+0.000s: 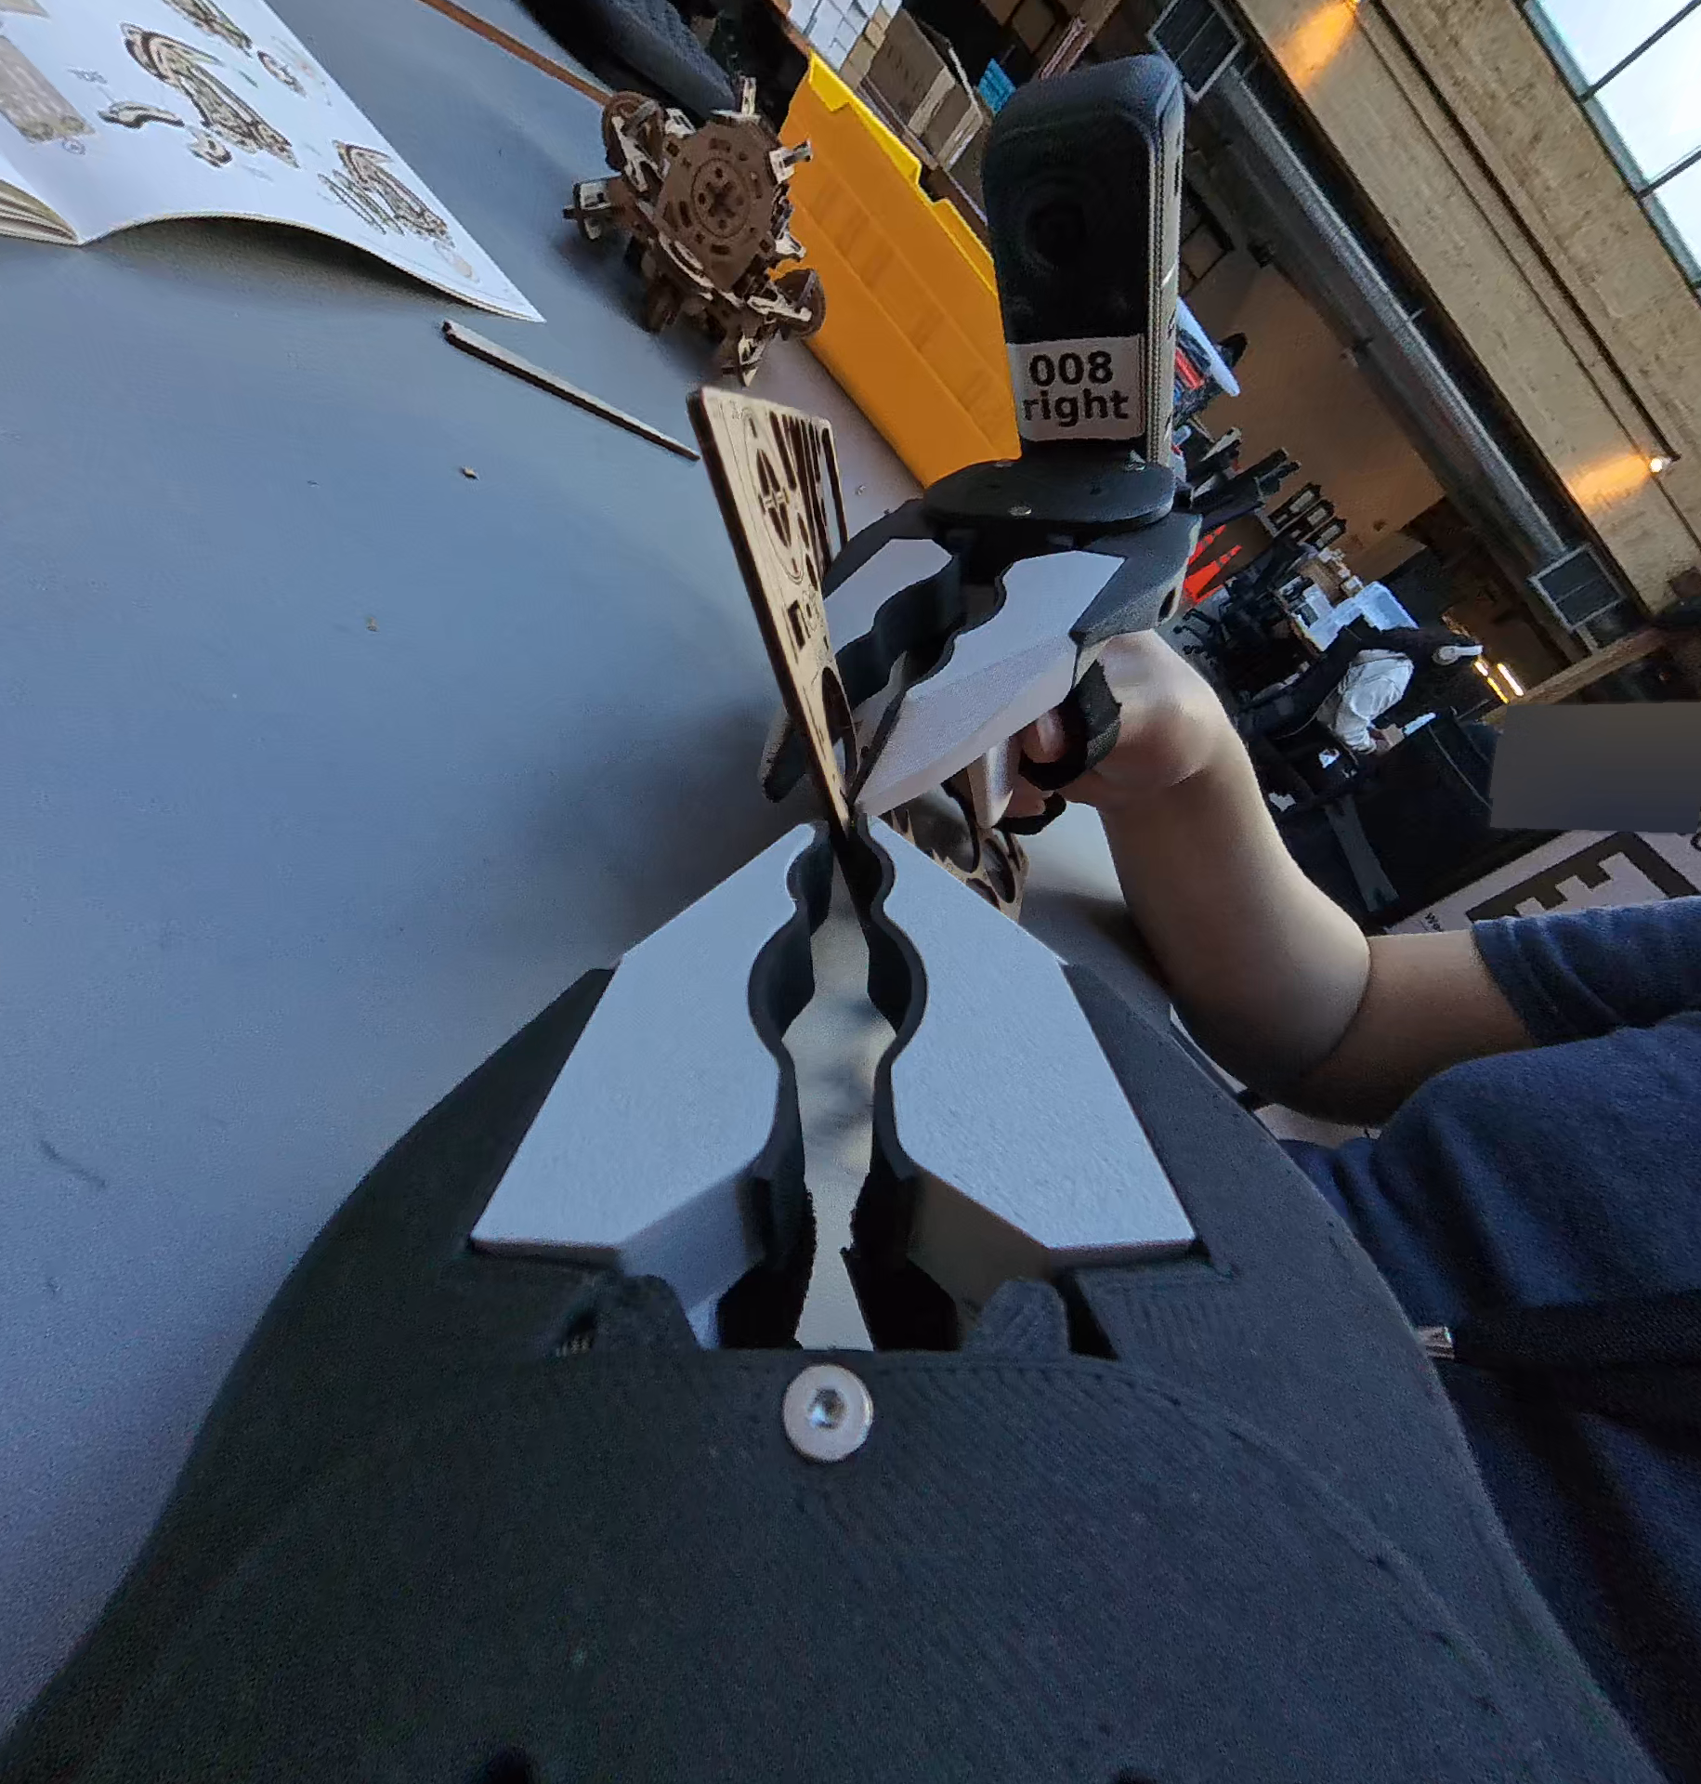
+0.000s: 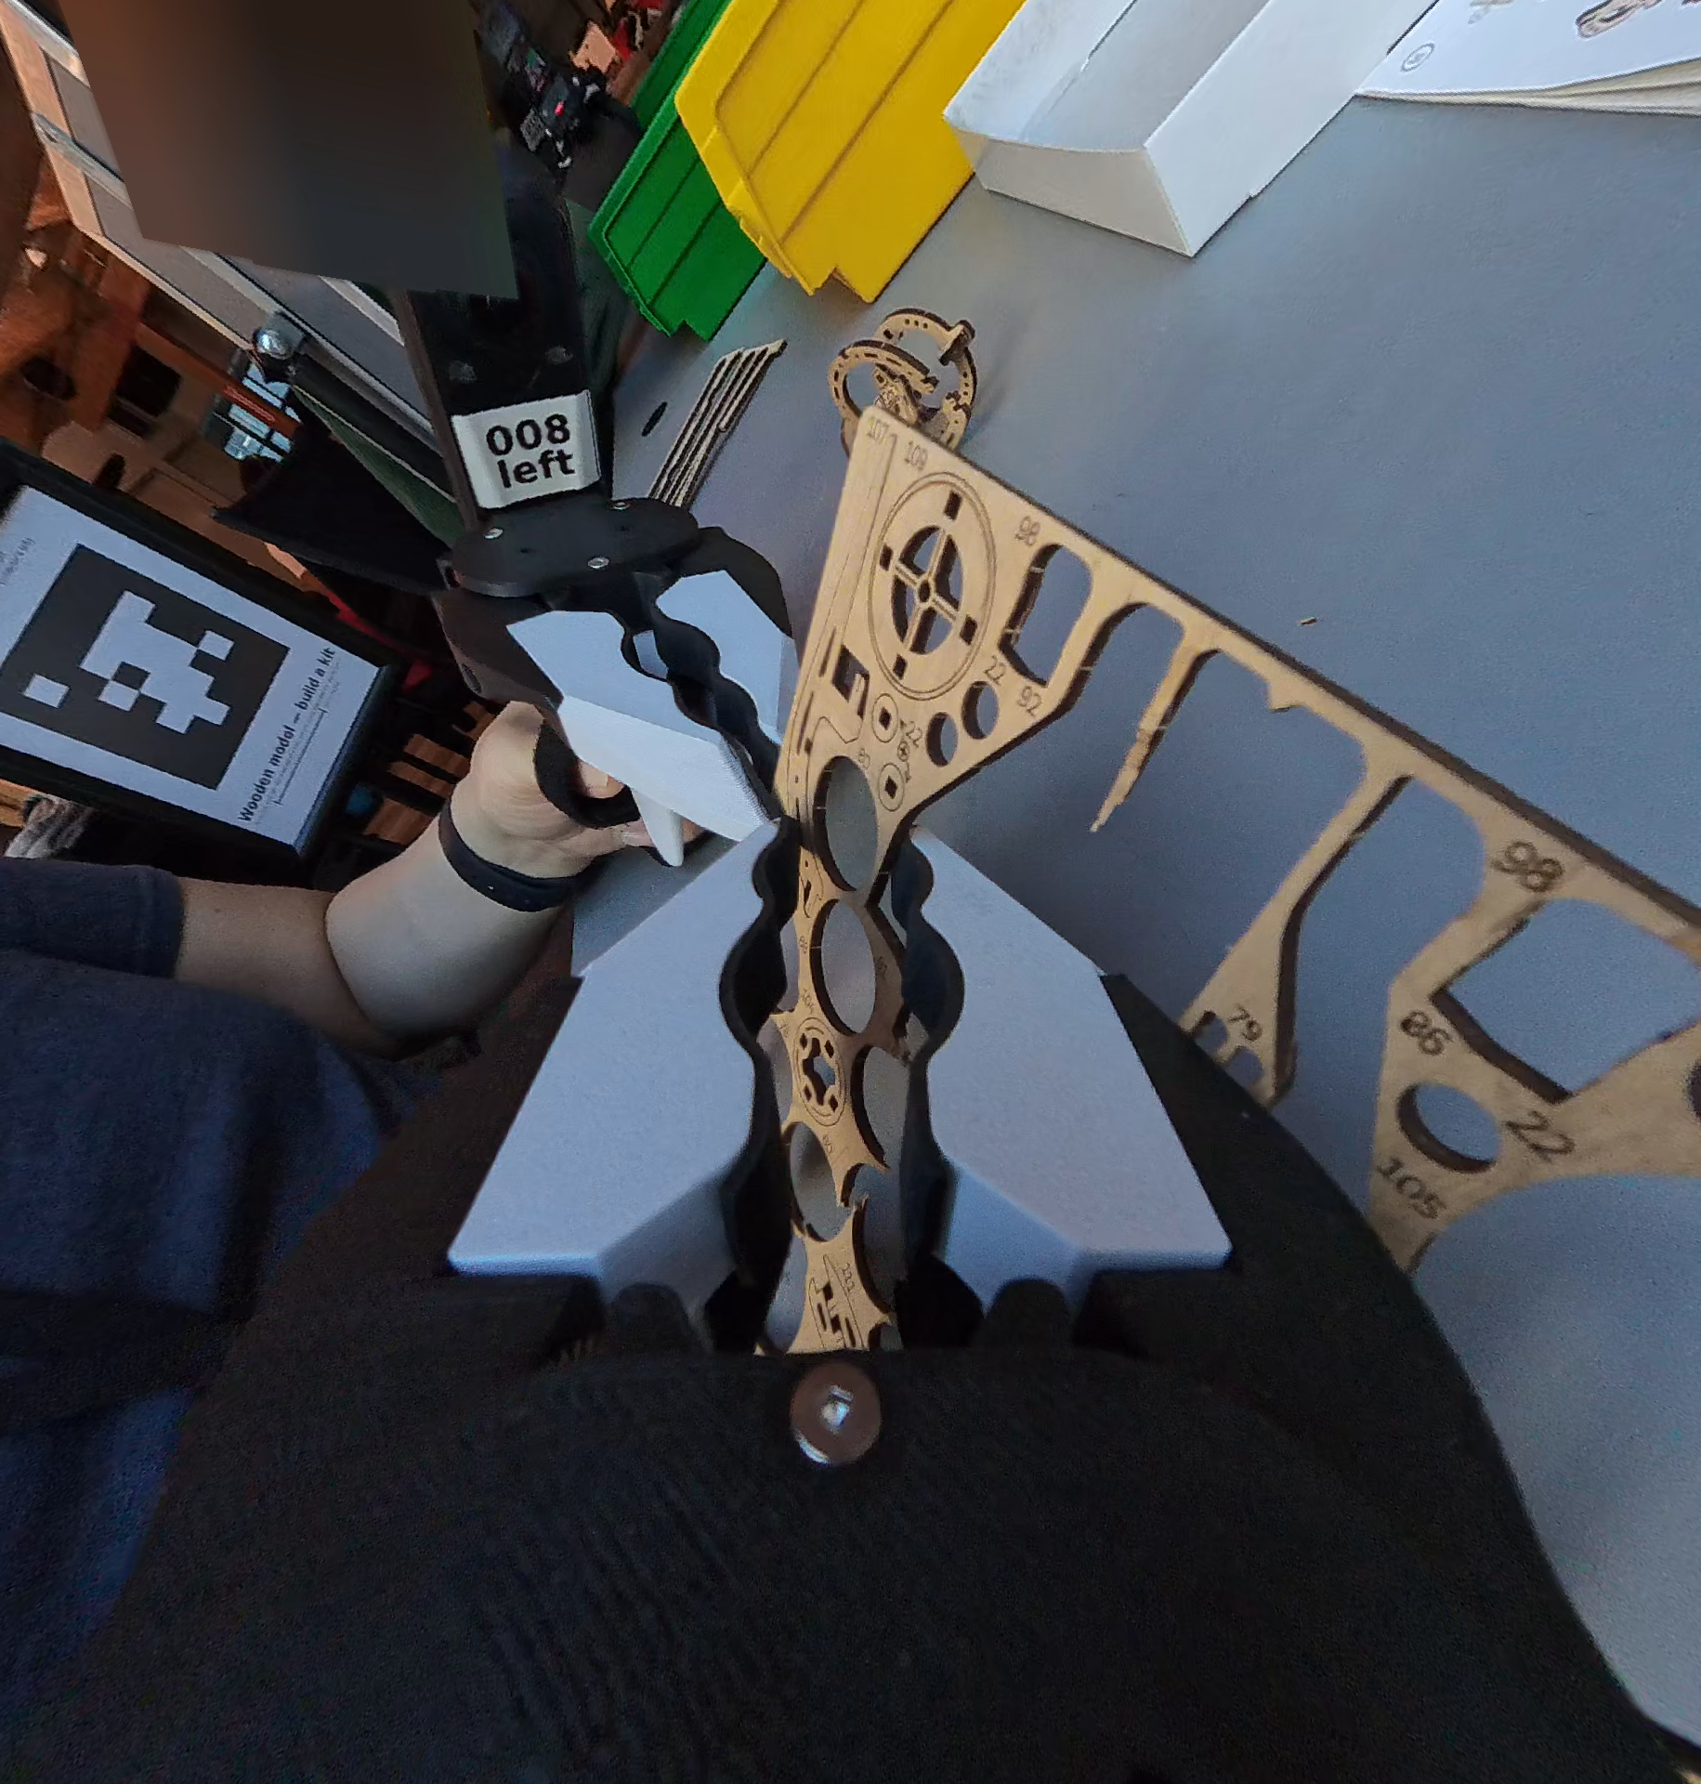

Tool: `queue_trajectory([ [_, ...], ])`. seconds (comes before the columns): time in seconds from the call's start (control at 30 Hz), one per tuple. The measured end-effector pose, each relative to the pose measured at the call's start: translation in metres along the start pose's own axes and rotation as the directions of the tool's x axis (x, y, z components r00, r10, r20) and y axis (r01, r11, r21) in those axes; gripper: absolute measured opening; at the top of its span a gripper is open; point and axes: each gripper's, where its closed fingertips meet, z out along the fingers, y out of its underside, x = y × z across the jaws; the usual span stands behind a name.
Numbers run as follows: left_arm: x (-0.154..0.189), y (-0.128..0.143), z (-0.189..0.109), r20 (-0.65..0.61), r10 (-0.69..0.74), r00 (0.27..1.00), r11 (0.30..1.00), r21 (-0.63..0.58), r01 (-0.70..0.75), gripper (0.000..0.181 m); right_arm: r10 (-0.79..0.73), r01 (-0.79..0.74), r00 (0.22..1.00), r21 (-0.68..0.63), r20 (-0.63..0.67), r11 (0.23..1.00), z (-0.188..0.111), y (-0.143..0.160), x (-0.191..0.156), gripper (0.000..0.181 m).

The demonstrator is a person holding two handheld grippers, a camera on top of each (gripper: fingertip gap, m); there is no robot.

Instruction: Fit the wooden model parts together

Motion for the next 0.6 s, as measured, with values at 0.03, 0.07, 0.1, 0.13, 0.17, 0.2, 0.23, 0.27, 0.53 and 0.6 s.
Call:
queue_trajectory([
  [0.03, 0.000, 0.000, 0.000, 0.007, 0.006, 1.000, 1.000, 0.000, -0.006, 0.001, 0.005, -0.005, 1.000, 0.001, 0.001, 1.000, 0.000, 0.000, 0.000, 0.017],
  [0.07, 0.000, 0.001, 0.000, 0.009, 0.006, 1.000, 1.000, -0.001, -0.006, 0.001, 0.011, -0.011, 1.000, -0.001, 0.004, 1.000, 0.000, 0.000, 0.000, 0.017],
  [0.1, -0.001, 0.001, 0.000, 0.012, -0.007, 1.000, 1.000, -0.001, 0.007, 0.001, 0.010, -0.010, 1.000, -0.002, -0.004, 1.000, 0.001, 0.001, 0.002, 0.017],
  [0.13, -0.002, 0.002, 0.000, 0.011, -0.029, 1.000, 1.000, -0.001, 0.029, 0.001, 0.008, -0.008, 1.000, -0.005, -0.012, 1.000, 0.001, 0.002, 0.003, 0.017],
  [0.17, -0.002, 0.002, -0.001, -0.001, -0.054, 0.999, 0.999, 0.001, 0.054, 0.001, 0.007, -0.008, 1.000, -0.008, -0.013, 1.000, 0.002, 0.002, 0.003, 0.017],
  [0.2, -0.003, 0.003, -0.001, -0.011, -0.083, 0.997, 0.997, 0.005, 0.083, 0.001, 0.011, -0.012, 1.000, -0.012, -0.012, 1.000, 0.003, 0.002, 0.002, 0.017],
  [0.23, -0.004, 0.004, -0.001, -0.009, -0.105, 0.994, 0.994, 0.006, 0.105, 0.001, 0.017, -0.018, 1.000, -0.014, -0.018, 1.000, 0.004, 0.003, 0.003, 0.017],
  [0.27, -0.006, 0.004, -0.001, 0.002, -0.110, 0.994, 0.994, 0.005, 0.110, 0.001, 0.024, -0.025, 0.999, -0.015, -0.023, 1.000, 0.005, 0.004, 0.004, 0.017],
  [0.53, -0.014, 0.008, 0.001, 0.042, -0.155, 0.987, 0.988, -0.008, 0.156, 0.001, 0.022, -0.026, 0.995, -0.039, -0.098, 0.999, 0.007, 0.007, 0.012, 0.018],
  [0.6, -0.016, 0.009, 0.002, 0.051, -0.167, 0.985, 0.986, -0.013, 0.168, 0.001, 0.013, -0.018, 0.993, -0.044, -0.117, 0.999, 0.007, 0.008, 0.014, 0.018],
])
